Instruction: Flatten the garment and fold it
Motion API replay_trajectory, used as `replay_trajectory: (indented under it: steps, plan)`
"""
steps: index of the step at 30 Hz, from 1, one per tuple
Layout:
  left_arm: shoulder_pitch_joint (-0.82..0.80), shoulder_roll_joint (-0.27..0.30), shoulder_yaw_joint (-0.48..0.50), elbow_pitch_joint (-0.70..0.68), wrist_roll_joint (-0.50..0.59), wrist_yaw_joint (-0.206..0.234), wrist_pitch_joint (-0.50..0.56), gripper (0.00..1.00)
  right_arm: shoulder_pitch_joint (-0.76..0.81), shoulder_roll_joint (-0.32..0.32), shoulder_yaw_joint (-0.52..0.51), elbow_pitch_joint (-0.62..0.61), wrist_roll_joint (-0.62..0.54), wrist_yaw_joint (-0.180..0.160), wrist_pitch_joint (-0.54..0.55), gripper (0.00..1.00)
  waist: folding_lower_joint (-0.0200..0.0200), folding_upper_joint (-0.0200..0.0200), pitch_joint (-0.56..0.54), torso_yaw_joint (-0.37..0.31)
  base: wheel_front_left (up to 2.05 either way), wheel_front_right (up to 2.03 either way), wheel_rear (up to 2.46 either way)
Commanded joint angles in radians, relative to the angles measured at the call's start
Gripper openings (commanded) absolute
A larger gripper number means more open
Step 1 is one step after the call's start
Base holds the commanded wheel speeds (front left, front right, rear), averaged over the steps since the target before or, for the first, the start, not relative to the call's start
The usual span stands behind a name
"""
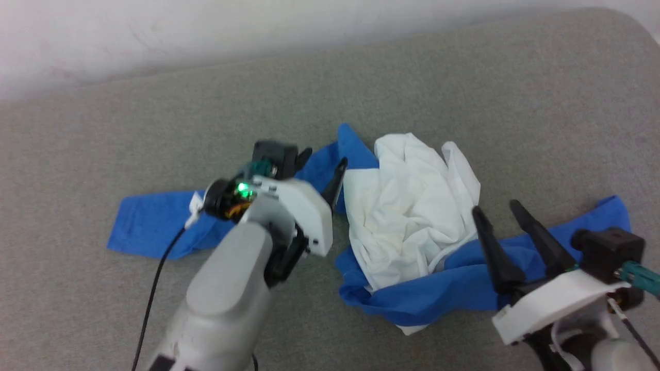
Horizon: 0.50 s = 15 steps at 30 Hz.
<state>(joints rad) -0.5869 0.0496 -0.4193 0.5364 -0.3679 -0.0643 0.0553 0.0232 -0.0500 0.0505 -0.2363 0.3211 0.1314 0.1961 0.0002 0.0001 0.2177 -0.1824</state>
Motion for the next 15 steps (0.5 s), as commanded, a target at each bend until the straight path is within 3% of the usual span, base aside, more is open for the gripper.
replay_trajectory:
  steps: [1, 11, 12, 13, 14, 15]
  plan:
    - [-0.051, 0.001, -0.019, 0.035, -0.016, 0.013, 0.029, 1.00, -0.025, 0.000, 0.018, 0.018, -0.007, -0.001, -0.019, 1.00, -0.0002, -0.0001, 0.058, -0.032, 0.00, 0.00, 0.00]
    - [-0.227, 0.001, -0.127, 0.260, -0.140, 0.052, 0.311, 1.00, -0.081, 0.000, 0.084, 0.121, 0.006, -0.001, -0.081, 1.00, -0.0002, -0.0001, 0.109, -0.076, 0.00, 0.00, 0.00]
    - [-0.232, 0.001, -0.133, 0.268, -0.149, 0.052, 0.325, 0.70, -0.083, 0.000, 0.083, 0.127, 0.006, -0.001, -0.084, 1.00, -0.0002, -0.0001, 0.108, -0.075, 0.00, 0.00, 0.00]
    - [-0.237, 0.001, -0.139, 0.274, -0.154, 0.052, 0.332, 0.24, -0.084, 0.000, 0.080, 0.132, 0.005, -0.001, -0.086, 1.00, -0.0002, -0.0001, 0.107, -0.073, 0.00, 0.00, 0.00]
    - [-0.236, 0.001, -0.143, 0.279, -0.164, 0.049, 0.339, 0.00, -0.084, 0.000, 0.076, 0.136, 0.003, -0.001, -0.087, 1.00, -0.0002, -0.0001, 0.104, -0.068, 0.00, 0.00, 0.00]
    - [-0.233, 0.001, -0.148, 0.281, -0.178, 0.043, 0.347, 0.00, -0.085, 0.000, 0.071, 0.140, 0.001, -0.001, -0.087, 1.00, -0.0002, -0.0001, 0.100, -0.061, 0.00, 0.00, 0.00]
